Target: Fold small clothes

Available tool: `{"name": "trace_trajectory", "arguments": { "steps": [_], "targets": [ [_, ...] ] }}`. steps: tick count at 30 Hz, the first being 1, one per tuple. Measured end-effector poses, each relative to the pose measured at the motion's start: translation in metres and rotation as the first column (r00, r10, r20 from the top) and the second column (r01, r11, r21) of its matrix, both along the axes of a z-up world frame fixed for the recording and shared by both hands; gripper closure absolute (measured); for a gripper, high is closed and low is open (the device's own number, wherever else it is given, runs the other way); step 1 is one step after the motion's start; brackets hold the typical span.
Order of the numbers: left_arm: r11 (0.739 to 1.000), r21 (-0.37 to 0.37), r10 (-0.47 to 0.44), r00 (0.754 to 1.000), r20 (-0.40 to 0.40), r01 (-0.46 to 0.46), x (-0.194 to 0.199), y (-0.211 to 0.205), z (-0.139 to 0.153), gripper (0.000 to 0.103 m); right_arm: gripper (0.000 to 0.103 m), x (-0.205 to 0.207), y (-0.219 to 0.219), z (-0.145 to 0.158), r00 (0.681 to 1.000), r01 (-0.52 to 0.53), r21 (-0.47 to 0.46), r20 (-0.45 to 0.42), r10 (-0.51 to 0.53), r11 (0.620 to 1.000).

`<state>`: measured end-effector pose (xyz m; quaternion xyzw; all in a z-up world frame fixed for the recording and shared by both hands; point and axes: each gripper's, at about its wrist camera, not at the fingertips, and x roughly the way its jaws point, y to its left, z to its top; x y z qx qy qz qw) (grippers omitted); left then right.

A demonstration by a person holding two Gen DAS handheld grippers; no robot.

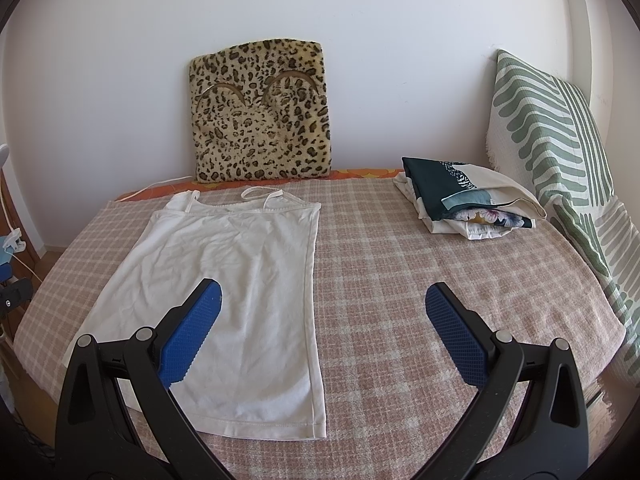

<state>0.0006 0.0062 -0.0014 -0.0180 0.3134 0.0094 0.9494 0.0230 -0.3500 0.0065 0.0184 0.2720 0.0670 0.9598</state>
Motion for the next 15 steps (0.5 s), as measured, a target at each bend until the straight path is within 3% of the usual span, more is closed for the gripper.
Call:
{"name": "trace_trajectory", "arguments": {
  "steps": [8,15],
  "targets": [
    [1.000,-0.004,0.007,1.000,-0.002,-0.007,-0.003,0.006,-0.001,0.001,0.000,-0.002,0.009,0.002,1.000,-0.011,0.003,0.003,0.011,1.000],
    [0.998,-0.058,0.011,0.999,-0.037,-0.013,-0.005,0.025,-0.007,0.001,0.000,0.004,0.025,0.006,0.999,-0.037,0.007,0.007,0.037,0.999]
  ]
}}
